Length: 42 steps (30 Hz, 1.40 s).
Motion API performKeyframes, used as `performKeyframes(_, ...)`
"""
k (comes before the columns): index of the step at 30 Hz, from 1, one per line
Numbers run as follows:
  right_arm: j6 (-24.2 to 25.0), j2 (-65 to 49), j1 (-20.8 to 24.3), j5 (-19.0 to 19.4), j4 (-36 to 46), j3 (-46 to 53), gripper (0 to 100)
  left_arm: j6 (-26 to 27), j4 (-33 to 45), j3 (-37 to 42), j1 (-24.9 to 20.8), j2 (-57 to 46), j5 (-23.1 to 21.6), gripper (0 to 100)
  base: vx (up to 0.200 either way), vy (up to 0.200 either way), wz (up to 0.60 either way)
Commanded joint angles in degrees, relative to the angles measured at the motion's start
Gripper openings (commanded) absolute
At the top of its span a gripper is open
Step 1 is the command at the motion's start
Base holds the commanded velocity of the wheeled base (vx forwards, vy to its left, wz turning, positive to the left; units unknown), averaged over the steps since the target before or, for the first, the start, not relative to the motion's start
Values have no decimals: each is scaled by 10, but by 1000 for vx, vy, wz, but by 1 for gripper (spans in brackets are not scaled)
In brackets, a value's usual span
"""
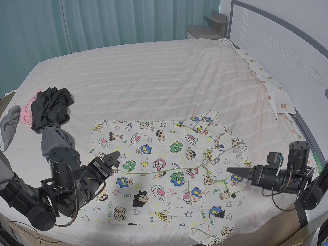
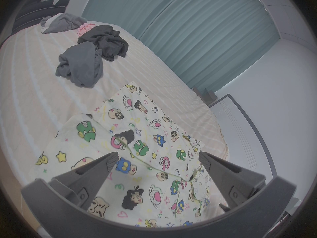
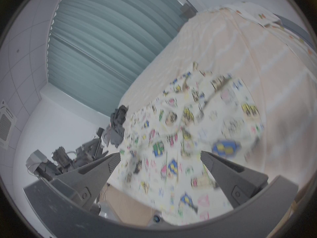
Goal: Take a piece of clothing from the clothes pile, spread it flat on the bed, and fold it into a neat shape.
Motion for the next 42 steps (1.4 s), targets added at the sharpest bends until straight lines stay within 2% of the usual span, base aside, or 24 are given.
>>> performKeyframes(1, 34, 46, 24, -49, 27, -122, 100, 2, 0, 1, 0, 5, 4, 100, 0, 0, 0)
performKeyframes(3, 84, 77, 31, -77, 36, -173, 100, 3, 0, 1, 0, 4, 7, 100, 0, 0, 0)
performKeyframes(6, 132, 128, 48, -96, 40, -233, 100, -2, 0, 1, 0, 4, 2, 100, 0, 0, 0)
performKeyframes(9, 135, 157, 53, -111, 42, -265, 100, -3, 0, 1, 0, 4, 2, 100, 0, 0, 0)
performKeyframes(10, 137, 184, 63, -139, 43, -285, 100, -3, 0, 1, 0, 4, -2, 100, 0, 0, 0)
performKeyframes(13, 137, 211, 67, -165, 38, -294, 100, -2, 0, 1, 0, 2, -2, 100, 0, 0, 0)
performKeyframes(27, 137, 252, 65, -172, 44, -357, 100, -11, -1, 1, -1, 0, -3, 100, 0, 0, 0)
performKeyframes(33, 135, 267, 63, -185, 45, -387, 100, -11, -1, 1, -1, 4, -5, 100, 200, 0, 0)
performKeyframes(37, 134, 280, 63, -186, 55, -406, 100, -11, -1, 1, -1, 6, -4, 100, 0, 0, 0)
performKeyframes(42, 116, 317, 66, -204, 64, -450, 100, -11, -1, 1, -1, 7, -4, 100, 0, 0, 0)
